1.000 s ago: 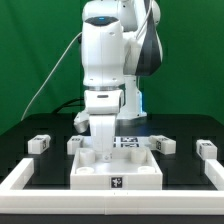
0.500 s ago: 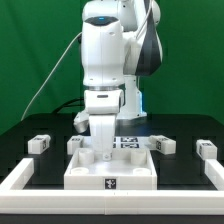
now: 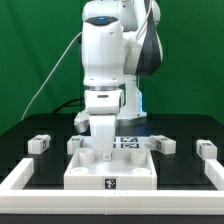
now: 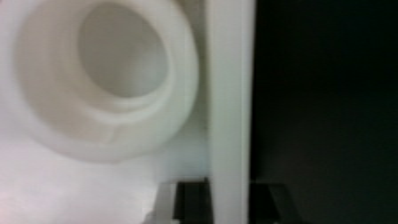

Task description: Assemble one leg

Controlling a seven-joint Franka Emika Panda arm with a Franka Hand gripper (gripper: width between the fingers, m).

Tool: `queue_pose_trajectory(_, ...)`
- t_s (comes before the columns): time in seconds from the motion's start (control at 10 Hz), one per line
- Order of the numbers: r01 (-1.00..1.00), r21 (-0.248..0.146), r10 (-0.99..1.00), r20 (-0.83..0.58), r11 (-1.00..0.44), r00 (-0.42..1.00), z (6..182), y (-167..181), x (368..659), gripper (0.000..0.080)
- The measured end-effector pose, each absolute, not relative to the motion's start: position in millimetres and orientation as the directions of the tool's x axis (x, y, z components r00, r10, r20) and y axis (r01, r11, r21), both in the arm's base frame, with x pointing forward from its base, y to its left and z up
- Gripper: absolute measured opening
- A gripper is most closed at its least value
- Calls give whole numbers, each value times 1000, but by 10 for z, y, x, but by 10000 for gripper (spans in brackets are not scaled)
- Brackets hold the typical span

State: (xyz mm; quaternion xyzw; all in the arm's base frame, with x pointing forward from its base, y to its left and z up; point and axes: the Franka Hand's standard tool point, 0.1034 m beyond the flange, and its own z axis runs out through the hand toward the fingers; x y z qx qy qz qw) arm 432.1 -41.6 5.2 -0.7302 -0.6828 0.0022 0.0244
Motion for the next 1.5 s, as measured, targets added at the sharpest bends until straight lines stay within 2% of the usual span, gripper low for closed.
queue_pose_trajectory(0.7, 999, -32, 996, 76, -41, 43, 59, 398, 4758, 58)
queue_pose_trajectory(0.9, 998, -25, 995, 84, -54, 56, 56, 520, 4859, 58)
queue_pose_trajectory(1.2, 998, -36, 995, 82, -54, 57, 62, 536, 4873, 58)
queue_pose_trajectory(1.3, 998, -36, 995, 82, -55, 58, 61, 534, 4873, 166)
queue_pose_trajectory(1.5, 998, -36, 995, 82, -55, 58, 61, 532, 4873, 468)
